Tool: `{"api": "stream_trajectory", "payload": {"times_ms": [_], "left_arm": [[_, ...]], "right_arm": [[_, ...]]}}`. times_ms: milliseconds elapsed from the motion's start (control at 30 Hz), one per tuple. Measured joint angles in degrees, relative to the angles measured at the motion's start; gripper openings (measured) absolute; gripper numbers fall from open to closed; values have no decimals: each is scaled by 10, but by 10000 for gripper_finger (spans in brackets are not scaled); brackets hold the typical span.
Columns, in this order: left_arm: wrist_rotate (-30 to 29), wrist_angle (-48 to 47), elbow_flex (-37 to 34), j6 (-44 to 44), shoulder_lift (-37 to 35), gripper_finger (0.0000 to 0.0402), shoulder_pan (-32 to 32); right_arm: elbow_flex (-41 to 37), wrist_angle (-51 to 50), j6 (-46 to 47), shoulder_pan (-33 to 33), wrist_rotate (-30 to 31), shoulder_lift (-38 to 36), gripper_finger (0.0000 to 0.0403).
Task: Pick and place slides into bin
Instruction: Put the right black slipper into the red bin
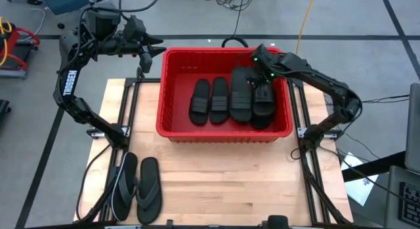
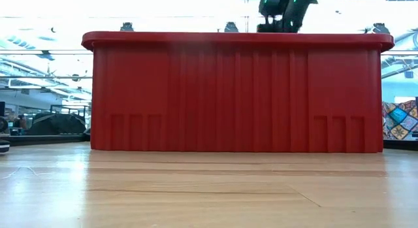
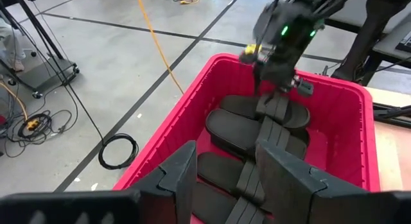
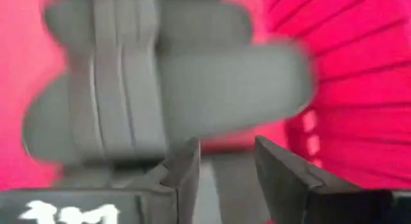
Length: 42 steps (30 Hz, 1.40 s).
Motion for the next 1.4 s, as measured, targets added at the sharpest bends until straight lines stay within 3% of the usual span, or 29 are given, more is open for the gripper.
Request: {"api": "stream_trajectory", "payload": {"times_ms": [167,300,567,733,800,967,1233,1400], "left_arm": [[0,0,0,11,0,159,0],[0,0,0,31,0,159,0],[0,0,0,53,0,159,0],[1,-6,0,48,0,159,0],[1,-19,0,47,0,159,0],[1,-38,0,47,0,159,0],[39,-66,0,60,0,159,-3],[120,-82,-1,96,-11,157,-33]], "right_arm": [[1,118,121,27,-82,-70,82],[1,146,147,54,-137,-90,11],[1,97,197,86,-96,-51,3],[1,66,215,102,-226,-16,1],[1,37,210,114,-252,-1,1],[0,17,205,137,-181,24,1],[0,158,260,165,-181,0,0],[1,297,295,216,-181,-37,0]]}}
